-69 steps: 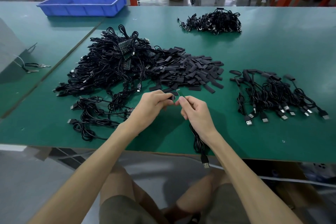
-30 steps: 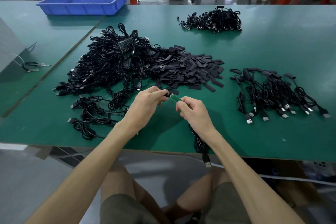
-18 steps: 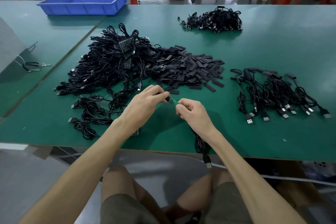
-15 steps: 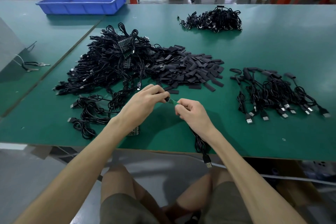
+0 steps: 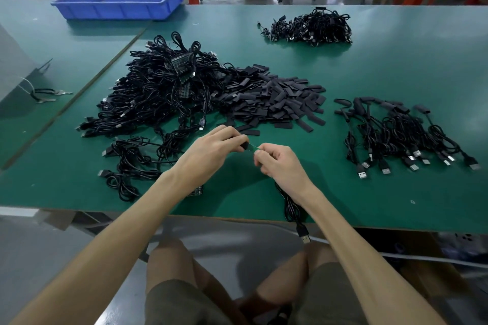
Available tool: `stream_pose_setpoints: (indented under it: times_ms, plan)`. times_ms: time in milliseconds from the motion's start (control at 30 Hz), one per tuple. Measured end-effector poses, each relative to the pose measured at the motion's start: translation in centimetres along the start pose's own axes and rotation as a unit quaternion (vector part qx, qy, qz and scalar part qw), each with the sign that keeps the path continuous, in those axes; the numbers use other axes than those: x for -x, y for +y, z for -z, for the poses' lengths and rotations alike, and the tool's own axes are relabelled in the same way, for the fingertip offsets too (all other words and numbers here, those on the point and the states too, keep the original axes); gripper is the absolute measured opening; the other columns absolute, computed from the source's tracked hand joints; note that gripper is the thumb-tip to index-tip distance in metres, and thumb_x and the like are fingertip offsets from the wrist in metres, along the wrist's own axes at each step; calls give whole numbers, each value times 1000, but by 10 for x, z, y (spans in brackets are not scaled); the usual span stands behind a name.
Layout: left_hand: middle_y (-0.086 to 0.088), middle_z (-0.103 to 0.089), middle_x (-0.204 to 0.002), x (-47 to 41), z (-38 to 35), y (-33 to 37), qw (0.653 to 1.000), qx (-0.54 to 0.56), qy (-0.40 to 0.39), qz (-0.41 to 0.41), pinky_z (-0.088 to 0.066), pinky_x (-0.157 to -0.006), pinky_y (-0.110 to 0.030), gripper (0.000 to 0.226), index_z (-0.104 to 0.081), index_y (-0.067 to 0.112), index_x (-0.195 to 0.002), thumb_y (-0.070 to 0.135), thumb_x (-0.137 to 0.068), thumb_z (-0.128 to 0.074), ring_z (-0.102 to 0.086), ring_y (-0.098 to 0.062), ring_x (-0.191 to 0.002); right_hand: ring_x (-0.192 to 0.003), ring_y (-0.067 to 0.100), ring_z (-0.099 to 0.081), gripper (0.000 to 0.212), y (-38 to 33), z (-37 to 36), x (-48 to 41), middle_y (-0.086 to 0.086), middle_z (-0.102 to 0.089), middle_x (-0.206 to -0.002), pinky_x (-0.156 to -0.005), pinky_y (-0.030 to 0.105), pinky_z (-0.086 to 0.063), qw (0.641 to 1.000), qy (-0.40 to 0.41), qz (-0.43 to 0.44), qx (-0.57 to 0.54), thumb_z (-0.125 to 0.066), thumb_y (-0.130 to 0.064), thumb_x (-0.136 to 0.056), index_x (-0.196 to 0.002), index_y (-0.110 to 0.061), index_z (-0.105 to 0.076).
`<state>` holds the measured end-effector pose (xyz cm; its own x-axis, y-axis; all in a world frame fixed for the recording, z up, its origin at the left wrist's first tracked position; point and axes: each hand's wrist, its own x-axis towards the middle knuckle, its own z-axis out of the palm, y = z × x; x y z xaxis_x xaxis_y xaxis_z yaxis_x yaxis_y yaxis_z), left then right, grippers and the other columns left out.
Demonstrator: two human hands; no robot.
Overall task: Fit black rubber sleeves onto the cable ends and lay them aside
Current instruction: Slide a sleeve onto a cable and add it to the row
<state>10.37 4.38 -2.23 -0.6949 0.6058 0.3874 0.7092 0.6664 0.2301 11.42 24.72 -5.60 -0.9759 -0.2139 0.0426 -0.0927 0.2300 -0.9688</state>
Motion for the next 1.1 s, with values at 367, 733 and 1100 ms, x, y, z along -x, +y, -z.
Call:
stream_pose_setpoints:
  times_ms: [367, 733, 1100]
  plan:
    - [-9, -59, -107, -1, -3, 6, 999, -24, -27, -16, -55, -84, -38, 47, -66, 2, -121, -25, -84, -55, -53, -26, -99, -52, 10, -39, 31, 1, -1, -1, -9, -45, -55, -61, 36, -31, 999, -16, 1, 32, -56, -30, -92, -71, -8, -59]
    - [-8, -56, -104, 2, -2, 1, 999, -27, -21, 10, -58, -79, -40, 44, -65, 3, -116, -26, -85, -51, -53, -25, -99, -60, 13, -60, 23, 3, -2, -2, -1, -69, -62, -66, 34, -47, 999, 5, 7, 31, -60, -30, -104, -89, -18, -73]
    - [-6, -54, -107, -1, 4, 5, 997, -25, -72, 15, -56, -85, -39, 44, -64, 3, -126, -19, -91, -51, -49, -20, -106, -58, 17, -56, 24, 8, 2, -2, 2, -74, -67, -63, 32, -47, 999, -34, 16, 27, -57, -26, -106, -91, -15, -73]
